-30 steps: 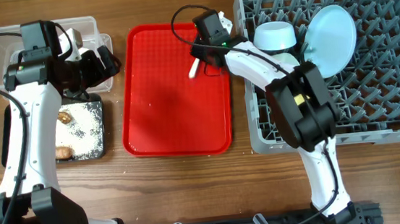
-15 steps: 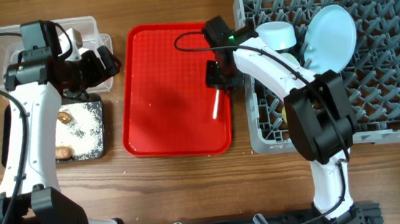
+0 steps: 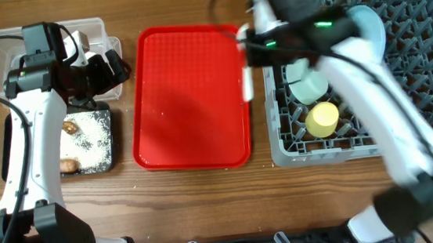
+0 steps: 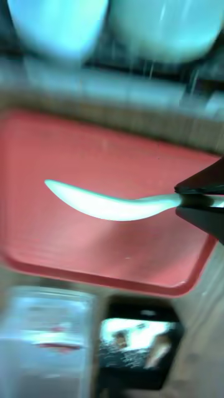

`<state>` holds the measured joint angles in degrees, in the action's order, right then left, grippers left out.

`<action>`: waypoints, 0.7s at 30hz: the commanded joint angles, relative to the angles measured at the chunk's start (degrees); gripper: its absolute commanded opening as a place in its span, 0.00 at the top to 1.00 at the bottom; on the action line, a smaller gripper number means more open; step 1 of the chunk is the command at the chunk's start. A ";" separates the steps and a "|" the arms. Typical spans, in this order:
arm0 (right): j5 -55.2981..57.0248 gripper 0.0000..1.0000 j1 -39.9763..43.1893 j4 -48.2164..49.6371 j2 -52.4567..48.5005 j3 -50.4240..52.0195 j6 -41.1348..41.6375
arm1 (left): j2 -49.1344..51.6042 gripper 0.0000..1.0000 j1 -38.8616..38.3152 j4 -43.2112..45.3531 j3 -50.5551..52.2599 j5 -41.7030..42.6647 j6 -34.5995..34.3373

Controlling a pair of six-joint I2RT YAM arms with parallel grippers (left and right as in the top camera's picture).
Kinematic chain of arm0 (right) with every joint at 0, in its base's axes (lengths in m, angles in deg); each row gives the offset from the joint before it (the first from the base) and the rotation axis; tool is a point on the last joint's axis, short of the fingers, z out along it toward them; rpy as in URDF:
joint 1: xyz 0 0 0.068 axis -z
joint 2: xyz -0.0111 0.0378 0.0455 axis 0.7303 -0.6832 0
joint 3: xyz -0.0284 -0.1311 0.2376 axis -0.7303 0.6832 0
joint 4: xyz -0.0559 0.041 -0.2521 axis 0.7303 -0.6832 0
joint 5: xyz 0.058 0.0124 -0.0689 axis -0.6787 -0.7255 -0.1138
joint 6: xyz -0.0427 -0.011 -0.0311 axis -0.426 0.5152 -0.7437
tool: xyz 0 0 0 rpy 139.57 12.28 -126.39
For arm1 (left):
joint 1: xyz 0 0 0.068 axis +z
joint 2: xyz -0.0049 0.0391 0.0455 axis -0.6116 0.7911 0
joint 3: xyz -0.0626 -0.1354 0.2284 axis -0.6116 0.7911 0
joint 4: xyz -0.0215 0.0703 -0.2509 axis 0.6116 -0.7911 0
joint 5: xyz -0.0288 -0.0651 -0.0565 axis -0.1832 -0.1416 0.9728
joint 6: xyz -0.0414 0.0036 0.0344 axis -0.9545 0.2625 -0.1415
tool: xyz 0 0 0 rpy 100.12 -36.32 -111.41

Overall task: Sort waste into correct bins and load items into the dishwasher rack
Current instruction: 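Carry the spoon into the dish rack and release it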

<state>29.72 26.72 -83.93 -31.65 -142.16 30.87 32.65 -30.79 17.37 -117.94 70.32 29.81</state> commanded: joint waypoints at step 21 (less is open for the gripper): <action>41.83 0.86 21.40 -0.26 13.09 31.43 54.34 | -0.98 0.00 0.24 0.11 -1.11 -0.11 0.33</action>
<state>70.11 48.14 -84.78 -17.79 -110.91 84.00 32.65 -30.79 17.42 -117.94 70.32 29.81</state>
